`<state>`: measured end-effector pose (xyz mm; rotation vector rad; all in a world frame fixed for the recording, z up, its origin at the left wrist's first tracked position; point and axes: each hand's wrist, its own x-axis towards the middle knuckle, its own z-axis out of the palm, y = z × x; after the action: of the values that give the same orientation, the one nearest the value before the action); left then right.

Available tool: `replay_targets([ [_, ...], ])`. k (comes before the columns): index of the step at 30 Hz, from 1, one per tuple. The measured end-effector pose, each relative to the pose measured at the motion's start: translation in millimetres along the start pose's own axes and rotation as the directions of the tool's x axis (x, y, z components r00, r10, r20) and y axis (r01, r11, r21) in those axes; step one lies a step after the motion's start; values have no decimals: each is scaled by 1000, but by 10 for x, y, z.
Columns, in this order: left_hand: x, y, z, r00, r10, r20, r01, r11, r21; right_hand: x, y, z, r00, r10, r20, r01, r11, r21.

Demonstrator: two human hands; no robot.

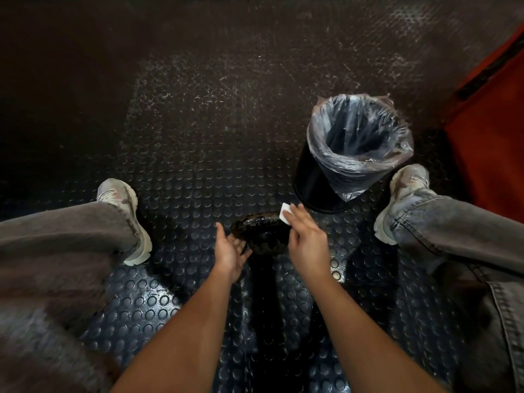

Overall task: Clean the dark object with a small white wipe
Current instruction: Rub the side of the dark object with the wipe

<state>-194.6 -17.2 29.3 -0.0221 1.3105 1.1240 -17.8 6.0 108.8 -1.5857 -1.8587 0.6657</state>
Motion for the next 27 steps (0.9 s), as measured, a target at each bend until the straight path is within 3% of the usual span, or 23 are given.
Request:
replay_targets([
  [4, 12, -5, -17, 1000, 0, 5, 0, 1000, 10, -178, 83, -19, 967, 239, -88, -225, 963, 150],
  [6, 1, -4, -10, 1000, -2, 11, 2, 1000, 11, -80, 130, -36, 913, 403, -66, -389, 907, 159],
  [8, -9, 3, 5, 1000, -9, -8, 9, 1000, 5, 42, 166, -48, 881, 472, -42, -464, 877, 125],
  [10, -12, 7, 12, 1000, -13, -27, 13, 1000, 2, 134, 120, -71, 916, 398, -60, -390, 914, 106],
  [13, -4, -7, -8, 1000, -14, -19, 14, 1000, 1, 127, 9, -34, 988, 150, -40, -148, 988, 53],
  [17, -3, -8, 3, 1000, -13, -4, 13, 1000, -5, -122, 53, -21, 1000, -30, -4, 29, 998, -53],
  [19, -7, -6, 19, 1000, -8, -4, 8, 1000, -5, -229, 100, -28, 999, 24, -38, -23, 1000, 11],
  [23, -14, 6, 18, 1000, -11, -6, 11, 1000, -3, -38, 107, -39, 912, 389, -127, -372, 918, 141],
  [25, -20, 10, 11, 1000, -14, -6, 14, 1000, -3, 92, 87, -31, 913, 394, -103, -375, 912, 163],
  [27, -19, 15, 13, 1000, -9, -8, 9, 1000, 2, 180, 20, -24, 954, 286, -90, -273, 953, 133],
])
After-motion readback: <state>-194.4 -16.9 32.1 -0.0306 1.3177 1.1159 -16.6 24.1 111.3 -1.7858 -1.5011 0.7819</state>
